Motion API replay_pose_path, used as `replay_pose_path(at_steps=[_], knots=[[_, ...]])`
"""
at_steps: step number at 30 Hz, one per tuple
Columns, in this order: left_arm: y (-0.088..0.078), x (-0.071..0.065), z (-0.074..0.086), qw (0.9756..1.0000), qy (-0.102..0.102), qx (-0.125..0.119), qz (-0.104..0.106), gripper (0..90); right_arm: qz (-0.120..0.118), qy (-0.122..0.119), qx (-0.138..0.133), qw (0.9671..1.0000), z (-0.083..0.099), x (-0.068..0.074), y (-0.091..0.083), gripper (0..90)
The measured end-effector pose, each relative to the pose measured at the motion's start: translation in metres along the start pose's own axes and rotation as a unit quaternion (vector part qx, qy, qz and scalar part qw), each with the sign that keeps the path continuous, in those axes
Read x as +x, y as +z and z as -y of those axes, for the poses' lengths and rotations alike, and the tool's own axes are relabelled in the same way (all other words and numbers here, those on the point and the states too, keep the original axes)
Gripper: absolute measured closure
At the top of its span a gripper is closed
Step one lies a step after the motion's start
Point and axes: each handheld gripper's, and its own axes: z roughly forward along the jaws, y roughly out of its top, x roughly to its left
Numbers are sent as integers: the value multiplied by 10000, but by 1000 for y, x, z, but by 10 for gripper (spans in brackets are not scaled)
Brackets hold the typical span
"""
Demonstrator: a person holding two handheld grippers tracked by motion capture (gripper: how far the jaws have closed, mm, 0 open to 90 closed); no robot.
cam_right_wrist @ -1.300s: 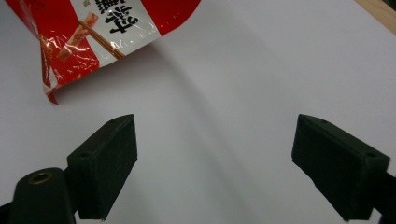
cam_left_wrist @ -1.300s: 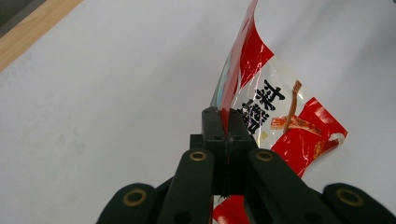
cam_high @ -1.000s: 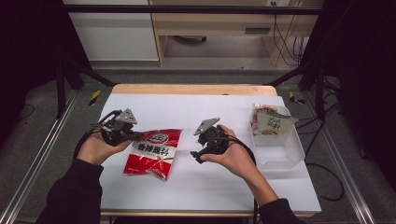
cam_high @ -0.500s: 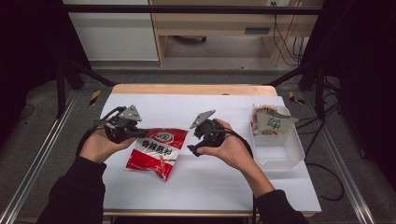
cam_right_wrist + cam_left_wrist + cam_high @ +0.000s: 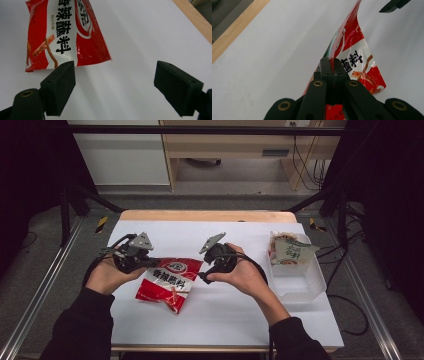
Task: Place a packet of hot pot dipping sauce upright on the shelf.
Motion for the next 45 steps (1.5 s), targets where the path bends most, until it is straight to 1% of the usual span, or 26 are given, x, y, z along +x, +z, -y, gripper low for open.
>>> replay_pose_path(at_steps=[6,8,9,13,15,17,18,20,22,23,24,26,28,32,33,36,37,38,39,40,41,43,45], knots=[[0,0,0,10000,12,6,7,900,-101,-63,-64,9999,-4,-1,2,229],[0,0,0,10000,8,2,6,900,-119,-26,-51,9999,-5,-1,5,248],[0,0,0,10000,11,8,6,900,-152,-52,-40,9999,-5,-1,6,257],[0,0,0,10000,51,35,11,900,-263,-121,-37,9996,-9,1,10,335],[-1,-1,-1,10000,61,23,15,900,-300,-203,-14,9993,-13,1,12,381],[-2,-1,-2,10000,67,5,24,900,-374,-290,-27,9989,-20,3,15,436],[-2,-2,-3,10000,85,9,27,900,-374,-290,-27,9989,-20,3,15,436],[-3,-3,-4,9999,99,1,30,900,-416,-348,-24,9985,-25,4,17,481],[-3,-4,-4,9999,100,-35,35,900,-436,-447,18,9980,-28,6,20,566],[-4,-4,-4,9999,106,-37,32,900,-464,-468,34,9978,-29,6,21,589],[-4,-4,-4,9999,103,-41,25,900,-506,-468,35,9976,-30,7,22,633],[-5,-3,-3,9999,99,-35,19,900,-529,-559,48,9970,-31,8,24,723],[-6,-1,-1,10000,52,-64,4,900,-530,-525,52,9972,-31,8,24,808],[-6,2,2,9999,-24,-126,35,900,-699,-542,-6,9961,-32,7,22,889],[-6,3,3,9999,-42,-140,35,896,-701,-549,5,9960,-33,7,22,896],[-4,6,5,9997,-129,-212,-13,813,-719,-600,61,9956,-33,8,21,900],[-3,7,5,9995,-177,-255,-43,753,-738,-602,46,9954,-34,8,21,900],[-3,8,6,9990,-277,-343,-120,663,-740,-633,46,9952,-34,8,21,900],[-3,9,6,9981,-387,-428,-203,524,-710,-636,71,9954,-34,8,21,900],[-3,11,7,9975,-453,-453,-293,448,-682,-680,131,9953,-34,9,21,900],[-3,12,8,9969,-521,-494,-337,395,-659,-707,228,9951,-34,9,23,900],[-3,14,11,9960,-603,-555,-359,339,-664,-711,245,9950,-33,8,24,900],[-3,14,16,9956,-640,-548,-399,283,-652,-652,244,9954,-34,5,24,900]])
